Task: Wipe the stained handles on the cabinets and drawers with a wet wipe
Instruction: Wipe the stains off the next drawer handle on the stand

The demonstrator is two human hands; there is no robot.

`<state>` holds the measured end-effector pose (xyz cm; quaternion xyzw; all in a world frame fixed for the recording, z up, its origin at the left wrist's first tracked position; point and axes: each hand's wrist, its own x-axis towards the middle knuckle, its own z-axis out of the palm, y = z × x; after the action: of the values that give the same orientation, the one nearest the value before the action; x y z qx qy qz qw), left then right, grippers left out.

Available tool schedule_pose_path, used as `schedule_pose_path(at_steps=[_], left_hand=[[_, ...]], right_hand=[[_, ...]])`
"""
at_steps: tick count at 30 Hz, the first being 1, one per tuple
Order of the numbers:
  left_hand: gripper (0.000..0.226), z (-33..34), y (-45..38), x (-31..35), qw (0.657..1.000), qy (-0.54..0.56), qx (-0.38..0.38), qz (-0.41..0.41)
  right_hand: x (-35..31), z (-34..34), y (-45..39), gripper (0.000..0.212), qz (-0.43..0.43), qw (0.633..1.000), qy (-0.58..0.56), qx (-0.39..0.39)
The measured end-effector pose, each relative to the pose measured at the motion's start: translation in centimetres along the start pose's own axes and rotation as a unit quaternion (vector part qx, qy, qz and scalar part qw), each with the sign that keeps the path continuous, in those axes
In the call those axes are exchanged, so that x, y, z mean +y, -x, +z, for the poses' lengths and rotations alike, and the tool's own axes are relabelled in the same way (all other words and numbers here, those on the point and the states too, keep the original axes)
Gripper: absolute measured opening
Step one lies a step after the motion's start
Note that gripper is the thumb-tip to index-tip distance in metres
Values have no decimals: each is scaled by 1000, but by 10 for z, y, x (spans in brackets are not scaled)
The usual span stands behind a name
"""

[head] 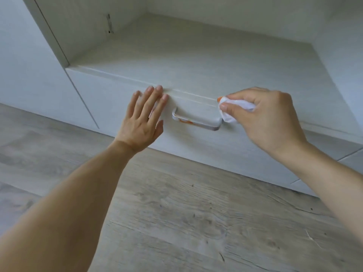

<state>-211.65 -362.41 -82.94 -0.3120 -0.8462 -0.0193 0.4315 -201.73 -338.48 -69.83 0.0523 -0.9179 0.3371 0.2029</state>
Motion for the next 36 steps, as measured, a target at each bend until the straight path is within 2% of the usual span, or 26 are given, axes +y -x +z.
schedule_pose_path(at_steps=[5,13,19,27,32,36], left_hand=[[59,14,3,1,999,5,32,-8],[62,11,2,0,999,-22,24,-5],[58,17,0,16,997,-22,42,-61],[70,28,1,-2,997,-35,62,-24],[76,44,1,-2,994,-39,92,-37],[74,52,0,-3,992,-36,119,-30]], right_hand=[[5,7,5,10,17,1000,-10,3],[20,5,2,11,21,999,-32,15],[36,6,10,20,-50,997,-41,36],[45,19,21,14,-148,987,12,56],[48,30,27,13,-115,991,10,70],[50,43,29,10,-143,982,40,112]])
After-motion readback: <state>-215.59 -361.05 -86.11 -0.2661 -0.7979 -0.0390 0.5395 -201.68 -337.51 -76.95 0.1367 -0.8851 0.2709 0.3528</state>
